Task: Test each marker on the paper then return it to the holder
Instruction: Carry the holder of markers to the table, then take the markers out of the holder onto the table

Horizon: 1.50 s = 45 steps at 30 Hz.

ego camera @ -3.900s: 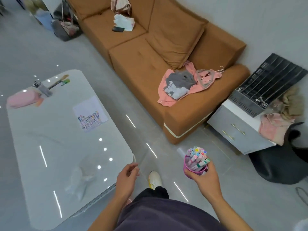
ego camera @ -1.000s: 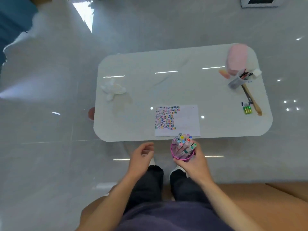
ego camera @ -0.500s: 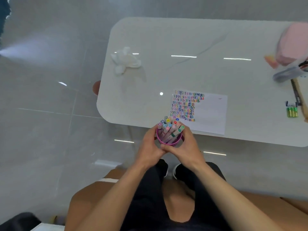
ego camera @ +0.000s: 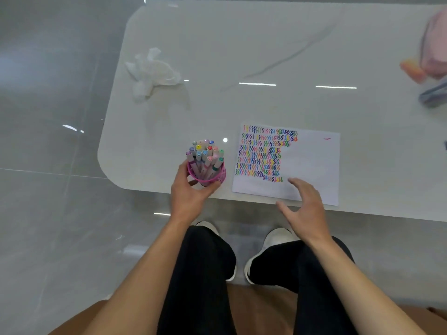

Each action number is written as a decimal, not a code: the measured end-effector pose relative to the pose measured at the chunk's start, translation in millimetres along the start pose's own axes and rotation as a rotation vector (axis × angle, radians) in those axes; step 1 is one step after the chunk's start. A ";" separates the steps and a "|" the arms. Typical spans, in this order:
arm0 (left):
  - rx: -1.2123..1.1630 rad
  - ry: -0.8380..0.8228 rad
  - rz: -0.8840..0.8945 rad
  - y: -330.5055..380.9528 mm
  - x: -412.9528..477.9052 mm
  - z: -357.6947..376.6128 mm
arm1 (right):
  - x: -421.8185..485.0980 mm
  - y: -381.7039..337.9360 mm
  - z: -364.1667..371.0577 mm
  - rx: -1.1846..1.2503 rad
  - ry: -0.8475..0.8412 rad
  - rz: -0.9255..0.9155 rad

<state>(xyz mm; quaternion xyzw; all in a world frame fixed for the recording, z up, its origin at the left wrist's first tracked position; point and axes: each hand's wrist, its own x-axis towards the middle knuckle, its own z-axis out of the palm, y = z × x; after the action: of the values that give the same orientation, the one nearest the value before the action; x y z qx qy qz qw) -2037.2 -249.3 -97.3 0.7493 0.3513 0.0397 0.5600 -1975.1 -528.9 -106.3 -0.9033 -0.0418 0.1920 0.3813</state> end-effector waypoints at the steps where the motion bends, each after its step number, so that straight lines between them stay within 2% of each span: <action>1: 0.002 0.009 0.005 -5.8 7.8 2.7 | 5.4 11.6 2.4 -0.038 0.021 0.003; 11: -0.024 0.078 0.083 -42.6 43.7 25.9 | 43.5 55.2 40.6 -0.260 0.230 -0.100; 18: -0.006 0.099 0.187 -57.2 46.3 29.9 | 50.1 65.6 53.9 -0.252 0.332 -0.163; 22: -0.016 0.097 0.231 -60.1 45.0 31.4 | 45.9 69.8 55.8 -0.273 0.332 -0.182; 35: -0.024 0.036 0.196 -59.5 41.7 28.0 | 38.1 77.2 60.8 -0.358 0.281 -0.202; 45: -0.027 -0.038 0.172 -51.1 42.0 30.1 | 39.6 75.5 59.5 -0.297 0.275 -0.198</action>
<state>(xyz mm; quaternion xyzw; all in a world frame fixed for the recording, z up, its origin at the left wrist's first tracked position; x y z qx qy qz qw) -2016.7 -243.3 -166.7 0.7696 0.2744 0.0780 0.5713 -1966.4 -533.4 -209.8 -0.9587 -0.1058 0.0202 0.2632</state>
